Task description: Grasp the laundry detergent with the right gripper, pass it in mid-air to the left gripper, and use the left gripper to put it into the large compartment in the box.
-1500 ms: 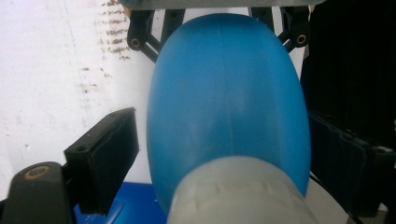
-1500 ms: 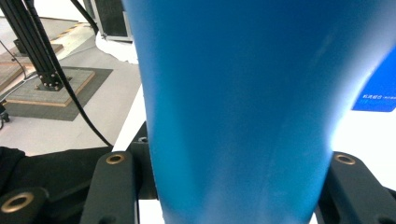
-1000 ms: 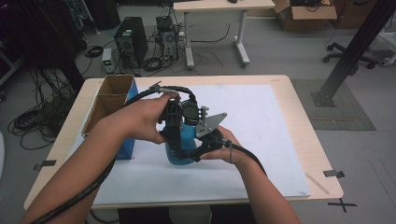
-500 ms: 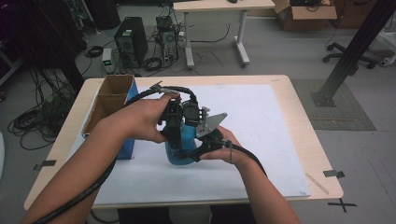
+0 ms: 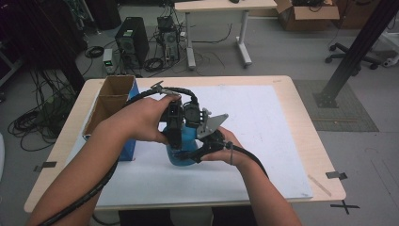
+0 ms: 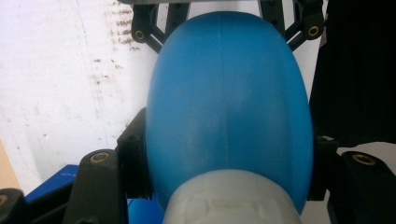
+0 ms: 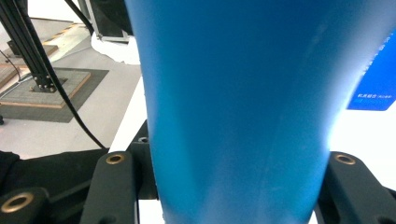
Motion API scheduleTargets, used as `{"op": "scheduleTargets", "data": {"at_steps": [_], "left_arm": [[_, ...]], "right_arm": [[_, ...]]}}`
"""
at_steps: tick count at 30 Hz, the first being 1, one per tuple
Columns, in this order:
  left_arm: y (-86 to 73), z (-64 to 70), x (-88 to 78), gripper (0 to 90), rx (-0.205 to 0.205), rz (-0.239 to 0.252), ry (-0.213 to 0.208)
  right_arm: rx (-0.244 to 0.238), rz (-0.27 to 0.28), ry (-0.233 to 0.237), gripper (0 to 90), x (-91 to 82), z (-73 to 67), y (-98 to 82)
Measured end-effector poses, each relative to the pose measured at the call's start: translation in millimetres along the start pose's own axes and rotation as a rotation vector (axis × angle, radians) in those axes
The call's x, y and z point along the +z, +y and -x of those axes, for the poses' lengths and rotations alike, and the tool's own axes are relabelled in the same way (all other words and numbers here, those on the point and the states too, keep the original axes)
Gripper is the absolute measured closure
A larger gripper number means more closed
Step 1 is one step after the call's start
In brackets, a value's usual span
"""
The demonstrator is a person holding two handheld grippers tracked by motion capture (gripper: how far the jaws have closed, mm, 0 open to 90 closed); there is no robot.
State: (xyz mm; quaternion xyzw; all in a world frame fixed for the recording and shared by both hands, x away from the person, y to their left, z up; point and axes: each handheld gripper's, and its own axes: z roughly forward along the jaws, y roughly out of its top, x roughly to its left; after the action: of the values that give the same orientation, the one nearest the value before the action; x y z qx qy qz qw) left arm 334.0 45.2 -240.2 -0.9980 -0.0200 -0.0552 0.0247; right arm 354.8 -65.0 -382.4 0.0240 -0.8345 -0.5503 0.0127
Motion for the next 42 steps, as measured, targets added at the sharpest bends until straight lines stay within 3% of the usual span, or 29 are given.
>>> {"op": "scheduleTargets", "data": {"at_steps": [5,19,25,42], "left_arm": [[2.4,0.2,-2.8,37.9,-0.015,-0.007,-0.011],[8.2,3.2,-10.7,38.0,-0.013,-0.033,0.002],[9.0,2.1,-11.7,38.1,-0.020,-0.046,0.009],[12.0,-1.0,-11.1,37.9,-0.027,-0.040,-0.016]], "right_arm": [[0.001,0.012,0.018,44.9,-1.1,-0.4,0.5],[0.009,0.048,0.004,42.4,-3.6,-3.1,1.5],[0.039,0.069,-0.008,29.2,-3.3,-4.8,-0.5],[0.086,0.114,-0.049,8.9,-4.7,-7.4,-3.8]]}}
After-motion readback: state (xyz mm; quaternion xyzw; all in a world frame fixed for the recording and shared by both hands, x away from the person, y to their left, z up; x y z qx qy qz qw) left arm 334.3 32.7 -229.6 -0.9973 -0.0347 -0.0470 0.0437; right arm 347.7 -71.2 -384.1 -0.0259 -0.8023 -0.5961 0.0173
